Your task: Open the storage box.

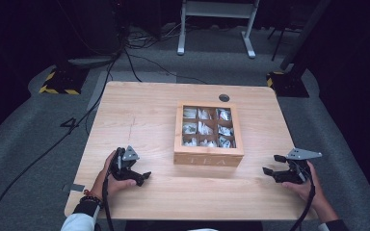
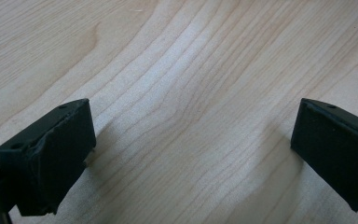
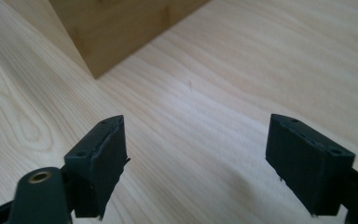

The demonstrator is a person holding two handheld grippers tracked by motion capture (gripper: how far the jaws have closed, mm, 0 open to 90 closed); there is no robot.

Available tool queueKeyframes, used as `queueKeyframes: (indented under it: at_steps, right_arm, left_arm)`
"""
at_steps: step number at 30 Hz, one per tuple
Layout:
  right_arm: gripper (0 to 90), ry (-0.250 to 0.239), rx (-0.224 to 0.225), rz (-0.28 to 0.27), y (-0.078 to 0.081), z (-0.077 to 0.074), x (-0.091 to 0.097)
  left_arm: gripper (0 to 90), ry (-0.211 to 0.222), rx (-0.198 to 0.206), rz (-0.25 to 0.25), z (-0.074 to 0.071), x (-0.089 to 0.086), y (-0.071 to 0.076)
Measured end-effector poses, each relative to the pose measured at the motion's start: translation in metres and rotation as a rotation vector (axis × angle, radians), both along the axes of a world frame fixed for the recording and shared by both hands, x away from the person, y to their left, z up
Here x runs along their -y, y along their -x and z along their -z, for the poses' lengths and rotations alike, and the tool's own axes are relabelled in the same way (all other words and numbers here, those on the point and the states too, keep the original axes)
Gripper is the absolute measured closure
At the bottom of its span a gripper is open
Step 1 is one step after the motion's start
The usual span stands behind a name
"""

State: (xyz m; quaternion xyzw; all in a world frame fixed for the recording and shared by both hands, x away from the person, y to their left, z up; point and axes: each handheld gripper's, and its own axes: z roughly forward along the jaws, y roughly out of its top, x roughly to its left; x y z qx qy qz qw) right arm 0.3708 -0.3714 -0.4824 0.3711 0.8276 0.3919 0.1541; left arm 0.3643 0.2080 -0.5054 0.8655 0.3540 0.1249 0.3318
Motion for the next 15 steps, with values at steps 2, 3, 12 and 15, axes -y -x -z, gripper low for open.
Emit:
queueKeyframes:
  at_steps: [2,3,12,15]
  right_arm:
    - [22.7,-0.006,0.009,-0.017,-0.002,-0.007,-0.006]
    - [23.6,-0.003,0.019,-0.031,-0.003,-0.011,-0.010]
    - [28.2,0.006,0.054,-0.147,-0.009,-0.037,-0.051]
    - [29.2,0.010,0.063,-0.171,-0.011,-0.042,-0.064]
  left_arm:
    - [0.2,0.002,-0.001,-0.004,0.000,0.000,0.000]
    - [0.2,0.002,0.000,-0.004,0.000,0.000,0.001]
    - [0.2,0.001,0.002,-0.003,0.000,0.000,0.001]
    - [0.3,0.002,-0.001,-0.005,0.000,-0.001,0.001]
